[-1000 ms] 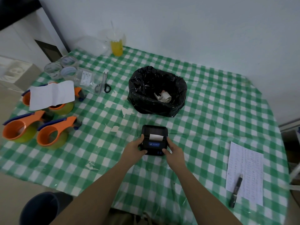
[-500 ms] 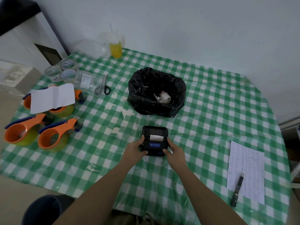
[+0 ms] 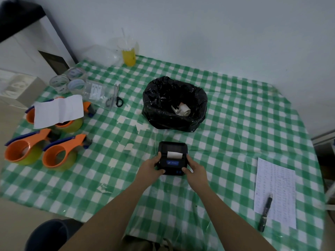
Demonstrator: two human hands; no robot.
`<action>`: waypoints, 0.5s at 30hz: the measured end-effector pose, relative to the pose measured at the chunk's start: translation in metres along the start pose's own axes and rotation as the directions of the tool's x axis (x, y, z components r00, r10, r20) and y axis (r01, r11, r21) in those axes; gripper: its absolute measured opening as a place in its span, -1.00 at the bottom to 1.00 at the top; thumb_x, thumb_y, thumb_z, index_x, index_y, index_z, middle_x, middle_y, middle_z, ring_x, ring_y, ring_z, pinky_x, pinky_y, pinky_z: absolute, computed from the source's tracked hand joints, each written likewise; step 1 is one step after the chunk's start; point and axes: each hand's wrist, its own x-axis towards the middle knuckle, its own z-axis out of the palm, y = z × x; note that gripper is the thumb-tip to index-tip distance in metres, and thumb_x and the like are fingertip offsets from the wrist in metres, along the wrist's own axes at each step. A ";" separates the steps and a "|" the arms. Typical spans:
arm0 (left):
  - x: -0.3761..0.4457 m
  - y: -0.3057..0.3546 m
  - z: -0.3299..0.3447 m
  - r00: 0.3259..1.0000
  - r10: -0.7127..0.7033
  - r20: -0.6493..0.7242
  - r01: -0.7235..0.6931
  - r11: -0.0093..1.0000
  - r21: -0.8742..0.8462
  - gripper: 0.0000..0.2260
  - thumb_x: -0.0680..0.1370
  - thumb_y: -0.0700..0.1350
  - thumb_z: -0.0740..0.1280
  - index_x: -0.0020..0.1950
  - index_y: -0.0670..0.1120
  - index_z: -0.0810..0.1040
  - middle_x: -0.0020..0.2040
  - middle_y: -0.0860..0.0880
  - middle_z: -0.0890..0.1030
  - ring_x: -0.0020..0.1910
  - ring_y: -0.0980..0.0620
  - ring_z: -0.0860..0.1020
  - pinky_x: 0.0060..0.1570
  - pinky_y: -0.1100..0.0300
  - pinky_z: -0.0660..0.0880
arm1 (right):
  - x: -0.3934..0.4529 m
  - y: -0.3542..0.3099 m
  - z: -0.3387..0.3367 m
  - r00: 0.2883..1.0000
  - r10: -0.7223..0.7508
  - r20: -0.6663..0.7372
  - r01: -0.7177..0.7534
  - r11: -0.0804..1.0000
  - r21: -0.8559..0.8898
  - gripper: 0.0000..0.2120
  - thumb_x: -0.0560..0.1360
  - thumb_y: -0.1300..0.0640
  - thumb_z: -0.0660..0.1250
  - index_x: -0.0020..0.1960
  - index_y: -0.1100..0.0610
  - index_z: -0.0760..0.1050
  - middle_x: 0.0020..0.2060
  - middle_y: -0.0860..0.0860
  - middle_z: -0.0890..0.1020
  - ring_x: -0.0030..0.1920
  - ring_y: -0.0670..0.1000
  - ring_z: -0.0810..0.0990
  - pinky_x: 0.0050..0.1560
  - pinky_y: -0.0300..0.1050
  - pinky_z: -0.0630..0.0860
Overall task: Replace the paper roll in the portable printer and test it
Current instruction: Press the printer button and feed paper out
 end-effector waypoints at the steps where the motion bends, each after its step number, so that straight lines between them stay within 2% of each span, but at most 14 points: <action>1: 0.000 0.000 0.000 1.000 0.000 0.000 0.000 1.000 0.000 -0.32 0.44 -0.24 0.42 0.47 -0.10 0.17 0.31 -0.19 0.52 0.29 -0.07 0.49 0.20 0.22 0.40 | 0.000 0.000 0.000 1.000 0.004 0.001 -0.004 1.000 0.009 -0.46 0.51 0.28 0.30 0.43 0.03 0.27 0.37 0.10 0.44 0.27 0.09 0.50 0.06 -0.25 0.42; 15: 0.000 -0.001 0.001 1.000 0.012 -0.008 -0.011 1.000 0.022 -0.32 0.44 -0.23 0.41 0.48 -0.10 0.17 0.32 -0.18 0.51 0.29 -0.05 0.49 0.09 0.33 0.37 | 0.000 0.002 0.000 1.000 -0.001 0.001 0.001 1.000 0.013 -0.46 0.51 0.28 0.30 0.43 0.03 0.27 0.38 0.11 0.43 0.26 0.08 0.51 0.05 -0.26 0.42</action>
